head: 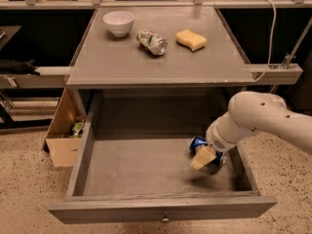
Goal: Place pepsi can into top drawer
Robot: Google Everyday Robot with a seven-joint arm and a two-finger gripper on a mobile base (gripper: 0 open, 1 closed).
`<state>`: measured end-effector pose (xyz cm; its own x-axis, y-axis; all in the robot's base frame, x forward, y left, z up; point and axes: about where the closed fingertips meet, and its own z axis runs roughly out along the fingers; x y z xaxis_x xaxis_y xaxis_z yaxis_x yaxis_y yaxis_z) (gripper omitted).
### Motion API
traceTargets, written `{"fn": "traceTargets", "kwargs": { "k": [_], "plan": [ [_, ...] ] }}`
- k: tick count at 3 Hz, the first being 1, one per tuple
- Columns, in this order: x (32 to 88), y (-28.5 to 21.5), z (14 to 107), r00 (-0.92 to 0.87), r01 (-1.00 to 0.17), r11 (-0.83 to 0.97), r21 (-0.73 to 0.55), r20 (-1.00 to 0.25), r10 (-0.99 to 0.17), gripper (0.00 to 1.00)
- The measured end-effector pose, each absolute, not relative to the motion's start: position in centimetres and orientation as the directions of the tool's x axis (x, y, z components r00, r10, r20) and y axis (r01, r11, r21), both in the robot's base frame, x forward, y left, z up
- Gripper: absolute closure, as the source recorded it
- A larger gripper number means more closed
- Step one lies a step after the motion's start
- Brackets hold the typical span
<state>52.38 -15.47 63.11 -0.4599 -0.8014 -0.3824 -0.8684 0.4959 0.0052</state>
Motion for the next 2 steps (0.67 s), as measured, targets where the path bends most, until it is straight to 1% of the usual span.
{"fn": "traceTargets", "kwargs": {
  "k": [1, 2],
  "plan": [
    [53.2, -15.2, 64.8, -0.439, -0.875, 0.484, 0.009, -0.437, -0.785, 0.00],
    [53.7, -14.4, 68.3, -0.377, -0.897, 0.443, -0.007, -0.510, -0.773, 0.00]
  ]
}}
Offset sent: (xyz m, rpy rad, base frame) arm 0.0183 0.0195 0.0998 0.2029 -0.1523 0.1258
